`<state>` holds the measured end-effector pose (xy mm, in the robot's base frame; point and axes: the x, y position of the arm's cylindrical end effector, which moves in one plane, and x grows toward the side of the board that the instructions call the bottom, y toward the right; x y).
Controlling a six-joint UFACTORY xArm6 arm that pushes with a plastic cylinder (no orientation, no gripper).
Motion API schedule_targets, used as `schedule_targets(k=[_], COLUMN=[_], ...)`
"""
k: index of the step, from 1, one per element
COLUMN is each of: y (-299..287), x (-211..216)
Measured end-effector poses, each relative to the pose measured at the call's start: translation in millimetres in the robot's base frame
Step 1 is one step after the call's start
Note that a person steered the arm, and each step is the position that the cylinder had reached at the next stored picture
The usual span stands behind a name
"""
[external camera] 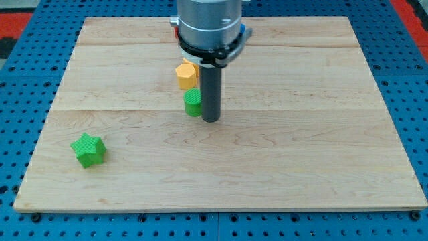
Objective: Move the green circle below the yellow hexagon
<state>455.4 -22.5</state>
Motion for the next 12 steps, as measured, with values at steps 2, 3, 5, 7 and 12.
schedule_targets(k=[2, 3, 5, 7, 12], y=[-33, -49, -67, -53, -70], x=[-7, -13, -72, -86, -37])
